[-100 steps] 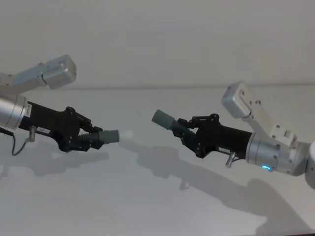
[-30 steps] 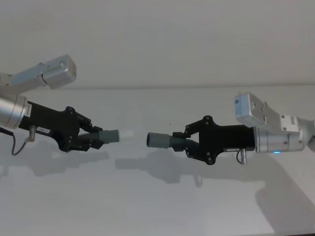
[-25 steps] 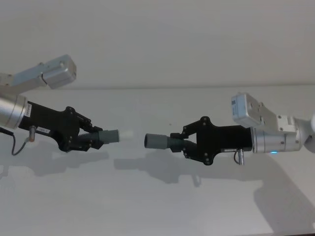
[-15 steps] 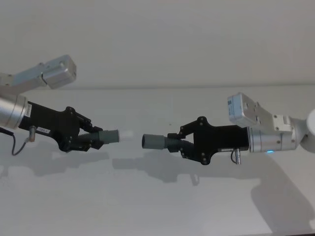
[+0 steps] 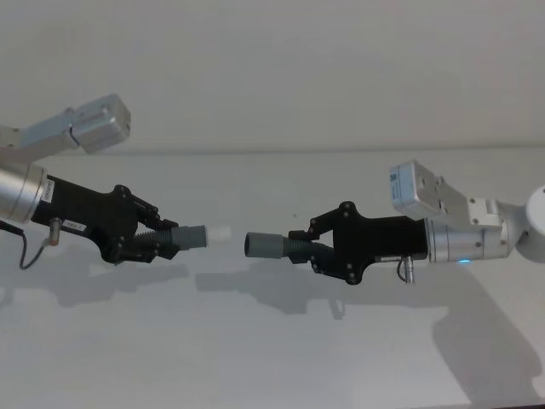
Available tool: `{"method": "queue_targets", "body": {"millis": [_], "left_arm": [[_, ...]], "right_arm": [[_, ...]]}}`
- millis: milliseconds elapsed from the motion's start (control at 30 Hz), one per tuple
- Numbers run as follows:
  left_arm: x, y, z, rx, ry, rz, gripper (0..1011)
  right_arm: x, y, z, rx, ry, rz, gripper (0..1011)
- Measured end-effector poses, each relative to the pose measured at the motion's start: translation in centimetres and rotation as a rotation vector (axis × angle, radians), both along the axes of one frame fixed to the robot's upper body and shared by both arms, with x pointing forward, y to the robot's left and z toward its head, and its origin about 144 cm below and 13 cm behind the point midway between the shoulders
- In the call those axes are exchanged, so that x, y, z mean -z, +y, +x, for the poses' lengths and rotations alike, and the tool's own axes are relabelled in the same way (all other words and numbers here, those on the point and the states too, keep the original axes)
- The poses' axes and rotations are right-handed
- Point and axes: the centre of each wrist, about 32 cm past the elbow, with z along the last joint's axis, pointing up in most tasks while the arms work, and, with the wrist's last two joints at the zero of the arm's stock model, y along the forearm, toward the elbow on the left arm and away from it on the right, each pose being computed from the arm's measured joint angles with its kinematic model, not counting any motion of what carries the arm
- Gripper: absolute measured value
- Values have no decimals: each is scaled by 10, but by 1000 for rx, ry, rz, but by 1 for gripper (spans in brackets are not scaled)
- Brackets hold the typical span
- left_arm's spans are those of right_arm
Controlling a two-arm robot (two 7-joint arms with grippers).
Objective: Use both hands to pick up one end of the pipe from the table, align the ends, and insert them.
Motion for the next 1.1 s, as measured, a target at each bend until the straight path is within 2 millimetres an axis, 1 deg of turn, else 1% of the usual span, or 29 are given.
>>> {"method": "queue_targets", "body": {"millis": [600, 1100], "left_arm": [[0, 2, 0, 22, 12, -9, 323], [0, -4, 3, 49, 17, -16, 323]], "right_arm": [[1, 1, 2, 6, 1, 2, 215], [1, 2, 3, 7, 4, 7, 215]]}}
